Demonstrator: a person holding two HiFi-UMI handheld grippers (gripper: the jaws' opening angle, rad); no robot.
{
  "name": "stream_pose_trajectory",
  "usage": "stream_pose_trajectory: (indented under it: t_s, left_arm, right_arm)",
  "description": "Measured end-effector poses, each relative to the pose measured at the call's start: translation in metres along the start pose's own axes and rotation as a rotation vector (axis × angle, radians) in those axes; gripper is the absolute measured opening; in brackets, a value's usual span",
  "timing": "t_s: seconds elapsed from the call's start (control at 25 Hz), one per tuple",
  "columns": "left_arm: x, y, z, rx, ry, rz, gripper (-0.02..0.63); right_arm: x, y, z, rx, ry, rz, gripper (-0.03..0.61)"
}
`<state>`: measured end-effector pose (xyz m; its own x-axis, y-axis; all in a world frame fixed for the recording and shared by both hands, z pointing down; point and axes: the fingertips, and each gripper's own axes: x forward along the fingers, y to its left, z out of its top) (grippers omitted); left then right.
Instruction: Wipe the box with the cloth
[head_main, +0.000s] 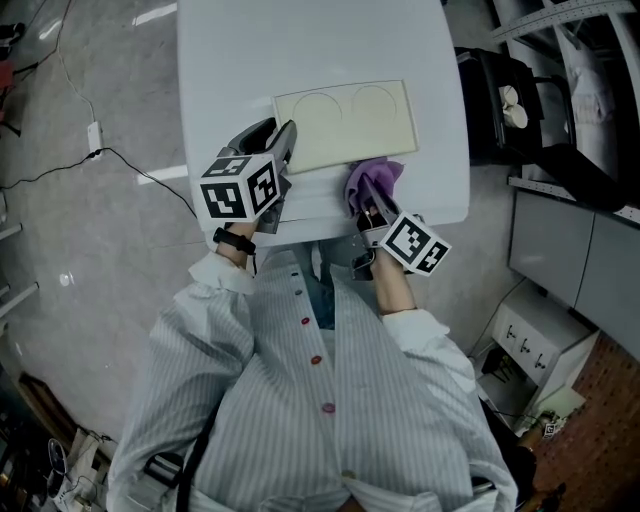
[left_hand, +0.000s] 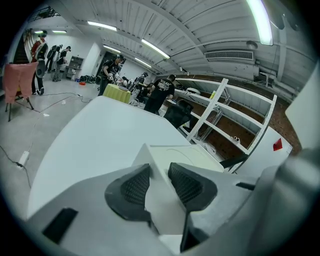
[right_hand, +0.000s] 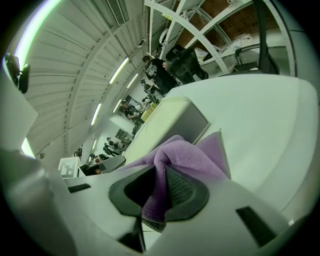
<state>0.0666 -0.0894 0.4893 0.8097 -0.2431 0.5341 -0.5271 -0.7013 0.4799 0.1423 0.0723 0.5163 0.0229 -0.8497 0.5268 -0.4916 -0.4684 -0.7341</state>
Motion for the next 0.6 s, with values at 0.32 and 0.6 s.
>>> stream_pose_trajectory:
  t_s: [0.32,0.6]
  left_arm:
    - [-0.002,0.002,0.001,-0.004,-0.006,-0.009,0.118]
    - [-0.003,0.003,0.001,-0.009,-0.012,-0.015,0.118]
  right_arm:
    - [0.002,0.026,-0.026,-0.003,0.041,0.058,0.058]
    - [0.022,0.043,-0.045,0.015,0.106,0.108,0.058]
